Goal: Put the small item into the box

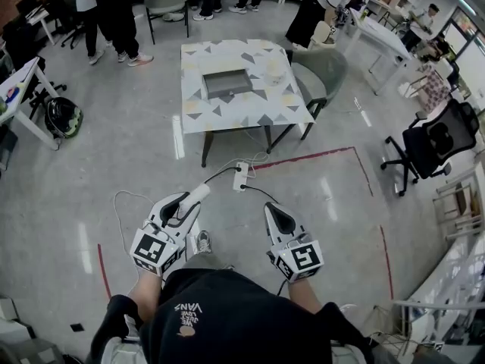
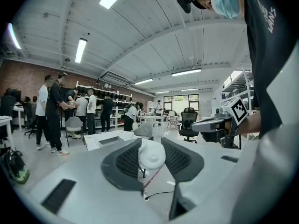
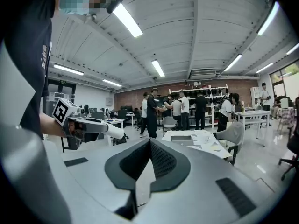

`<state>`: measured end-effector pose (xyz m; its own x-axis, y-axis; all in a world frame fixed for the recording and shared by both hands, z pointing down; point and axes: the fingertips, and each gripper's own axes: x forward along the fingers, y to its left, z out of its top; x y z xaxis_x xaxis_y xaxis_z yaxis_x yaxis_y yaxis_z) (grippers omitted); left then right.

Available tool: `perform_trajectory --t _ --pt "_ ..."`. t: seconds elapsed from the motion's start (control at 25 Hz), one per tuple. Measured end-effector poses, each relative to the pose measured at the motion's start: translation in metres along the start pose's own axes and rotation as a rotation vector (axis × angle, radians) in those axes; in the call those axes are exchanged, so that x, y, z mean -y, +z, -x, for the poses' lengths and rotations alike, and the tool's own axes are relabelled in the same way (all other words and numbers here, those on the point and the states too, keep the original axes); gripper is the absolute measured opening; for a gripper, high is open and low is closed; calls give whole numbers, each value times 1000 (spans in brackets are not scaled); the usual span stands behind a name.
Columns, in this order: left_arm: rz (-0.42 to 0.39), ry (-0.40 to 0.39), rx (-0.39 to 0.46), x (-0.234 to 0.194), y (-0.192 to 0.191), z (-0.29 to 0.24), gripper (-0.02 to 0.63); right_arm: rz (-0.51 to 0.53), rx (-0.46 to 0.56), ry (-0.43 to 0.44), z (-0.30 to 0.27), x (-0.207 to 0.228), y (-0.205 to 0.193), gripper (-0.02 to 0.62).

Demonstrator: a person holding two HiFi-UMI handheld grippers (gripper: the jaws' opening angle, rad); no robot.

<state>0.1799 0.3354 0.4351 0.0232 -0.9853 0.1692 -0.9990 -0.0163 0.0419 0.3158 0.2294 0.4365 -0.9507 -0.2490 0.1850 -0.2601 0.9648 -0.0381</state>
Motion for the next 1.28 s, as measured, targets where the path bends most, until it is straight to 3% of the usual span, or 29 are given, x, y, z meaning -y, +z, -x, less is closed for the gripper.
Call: perform_trajectory --t 0.4,0.68,0.96,1.28 --pt "0 -15 4 -71 5 -35 135 -5 9 -33 -81 25 20 2" --pt "-24 -68 9 -122 12 -63 135 -17 19 -77 -139 34 29 1" --pt "5 -100 -6 -146 7 -89 135 -51 -9 -86 -172 45 23 0" --pt "17 -93 -1 -176 19 -140 135 -50 -12 -78 -215 88 30 1"
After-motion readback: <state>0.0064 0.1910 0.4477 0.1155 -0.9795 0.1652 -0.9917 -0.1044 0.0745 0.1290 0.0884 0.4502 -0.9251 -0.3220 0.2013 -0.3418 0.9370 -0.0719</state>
